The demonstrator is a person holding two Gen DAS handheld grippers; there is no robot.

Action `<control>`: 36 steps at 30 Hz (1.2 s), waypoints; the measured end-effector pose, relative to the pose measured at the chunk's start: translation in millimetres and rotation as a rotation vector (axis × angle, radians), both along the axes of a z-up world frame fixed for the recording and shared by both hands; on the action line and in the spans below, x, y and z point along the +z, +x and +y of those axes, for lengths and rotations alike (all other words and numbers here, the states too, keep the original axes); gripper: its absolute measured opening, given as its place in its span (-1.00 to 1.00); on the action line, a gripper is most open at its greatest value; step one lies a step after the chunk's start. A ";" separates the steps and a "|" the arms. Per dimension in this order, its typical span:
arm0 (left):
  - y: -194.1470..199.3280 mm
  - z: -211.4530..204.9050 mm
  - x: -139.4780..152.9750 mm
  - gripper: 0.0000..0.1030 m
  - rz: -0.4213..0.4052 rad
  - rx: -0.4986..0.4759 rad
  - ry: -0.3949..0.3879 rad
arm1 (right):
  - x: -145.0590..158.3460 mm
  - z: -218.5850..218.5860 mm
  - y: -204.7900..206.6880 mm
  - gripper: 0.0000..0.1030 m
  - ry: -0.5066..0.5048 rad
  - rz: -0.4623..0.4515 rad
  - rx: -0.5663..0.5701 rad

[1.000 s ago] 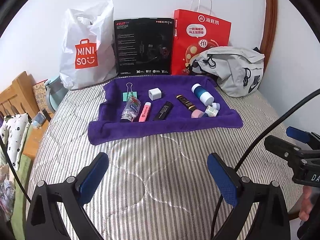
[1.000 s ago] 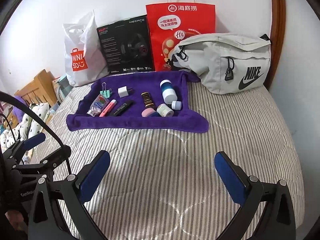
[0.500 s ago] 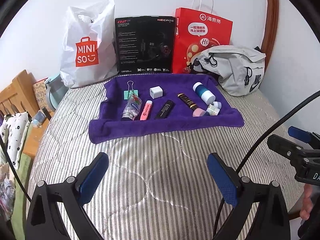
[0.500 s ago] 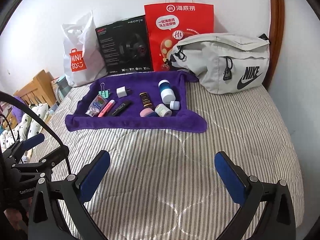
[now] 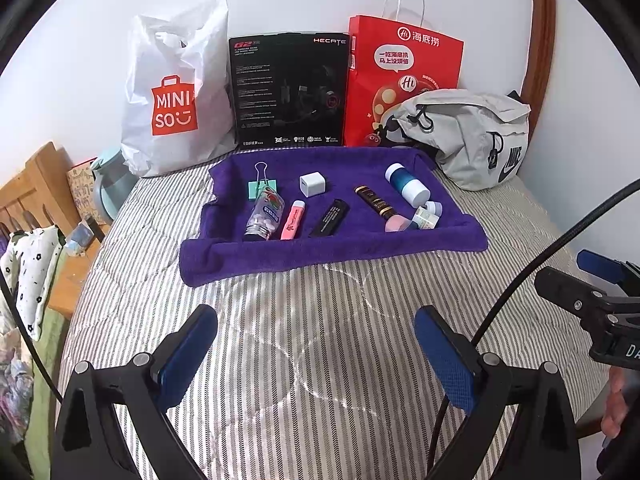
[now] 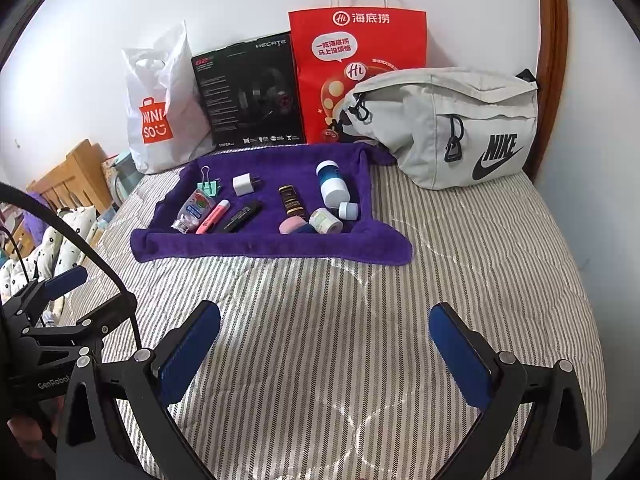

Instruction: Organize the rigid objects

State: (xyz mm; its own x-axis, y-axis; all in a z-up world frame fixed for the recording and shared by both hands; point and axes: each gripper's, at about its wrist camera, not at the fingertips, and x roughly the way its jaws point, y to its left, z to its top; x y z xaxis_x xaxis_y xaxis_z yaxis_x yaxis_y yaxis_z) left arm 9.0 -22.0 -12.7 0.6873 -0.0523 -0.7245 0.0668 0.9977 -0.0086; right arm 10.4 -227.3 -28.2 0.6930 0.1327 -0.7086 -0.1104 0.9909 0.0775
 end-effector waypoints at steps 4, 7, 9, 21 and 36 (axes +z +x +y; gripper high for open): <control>-0.4 0.4 0.4 0.93 0.001 -0.001 0.001 | -0.2 0.3 -1.1 0.99 0.004 -0.002 0.004; -0.7 0.2 0.4 0.93 0.001 0.000 0.001 | 0.9 0.3 -1.9 0.99 0.002 -0.004 0.005; -0.6 0.3 0.4 0.93 0.002 0.000 0.000 | 1.0 0.4 -2.1 0.99 0.003 -0.005 0.004; -0.5 7.6 1.7 0.93 0.005 0.004 -0.003 | 4.1 2.7 -2.9 0.99 -0.004 -0.013 0.010; -0.2 7.3 1.5 0.93 0.006 0.003 0.008 | 5.2 4.7 -2.1 0.99 -0.009 -0.019 0.017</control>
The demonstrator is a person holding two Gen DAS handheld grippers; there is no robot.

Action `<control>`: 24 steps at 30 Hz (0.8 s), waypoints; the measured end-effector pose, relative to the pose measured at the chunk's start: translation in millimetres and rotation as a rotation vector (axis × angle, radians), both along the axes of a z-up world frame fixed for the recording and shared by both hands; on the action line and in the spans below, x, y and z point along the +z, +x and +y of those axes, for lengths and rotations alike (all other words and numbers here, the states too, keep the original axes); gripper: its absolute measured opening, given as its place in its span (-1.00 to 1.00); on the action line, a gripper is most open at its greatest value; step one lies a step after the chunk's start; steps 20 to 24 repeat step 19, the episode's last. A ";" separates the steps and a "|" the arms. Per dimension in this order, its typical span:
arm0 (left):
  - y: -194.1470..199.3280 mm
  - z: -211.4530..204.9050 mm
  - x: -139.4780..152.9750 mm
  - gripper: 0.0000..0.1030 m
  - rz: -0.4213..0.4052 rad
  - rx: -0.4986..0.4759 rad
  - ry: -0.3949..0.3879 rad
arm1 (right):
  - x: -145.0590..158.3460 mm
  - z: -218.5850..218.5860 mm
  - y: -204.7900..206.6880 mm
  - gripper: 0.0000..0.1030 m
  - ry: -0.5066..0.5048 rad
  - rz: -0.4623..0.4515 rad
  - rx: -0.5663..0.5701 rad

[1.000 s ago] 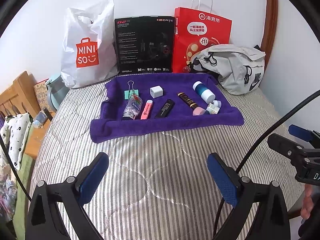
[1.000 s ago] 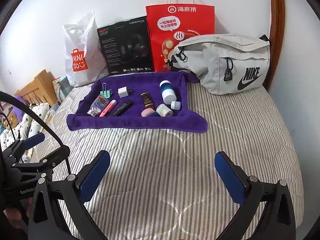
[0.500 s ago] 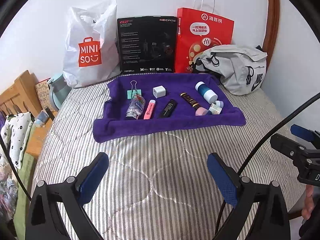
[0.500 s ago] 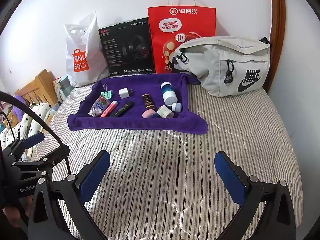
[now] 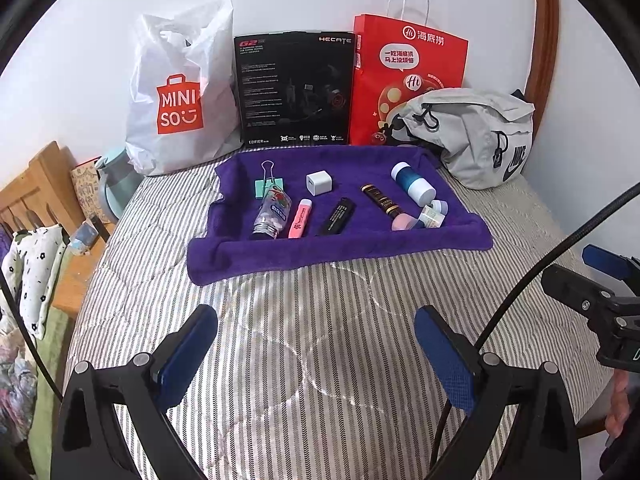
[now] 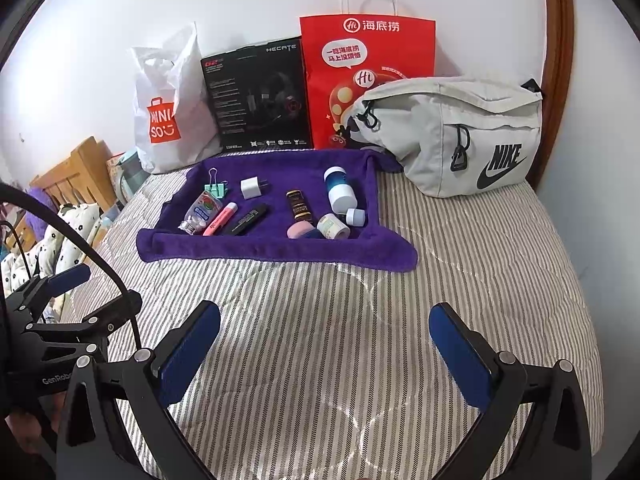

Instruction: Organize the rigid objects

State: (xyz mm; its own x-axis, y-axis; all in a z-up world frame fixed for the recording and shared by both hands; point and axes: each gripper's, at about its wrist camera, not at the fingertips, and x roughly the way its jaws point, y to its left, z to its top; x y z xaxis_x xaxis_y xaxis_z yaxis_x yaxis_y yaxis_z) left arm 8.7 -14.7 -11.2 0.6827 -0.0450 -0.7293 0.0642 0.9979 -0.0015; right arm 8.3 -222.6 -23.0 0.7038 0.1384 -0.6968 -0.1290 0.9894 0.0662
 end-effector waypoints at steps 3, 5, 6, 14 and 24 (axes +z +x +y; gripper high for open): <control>-0.1 1.7 -0.3 0.93 0.001 -0.002 -0.003 | 0.1 1.3 -0.6 0.99 -0.007 -0.002 0.003; 0.1 2.0 -0.5 0.93 0.003 -0.002 0.000 | -0.2 1.5 0.0 0.99 -0.009 0.000 0.005; 0.0 2.5 -0.3 0.93 0.002 -0.002 0.003 | -0.1 2.3 0.0 0.99 -0.010 0.000 0.006; 0.7 3.9 0.4 0.93 0.005 -0.001 0.000 | -0.8 3.0 0.1 0.99 -0.012 -0.001 0.010; -0.9 2.7 0.3 0.93 -0.011 -0.008 -0.001 | -3.8 3.1 2.0 0.99 -0.015 0.010 0.008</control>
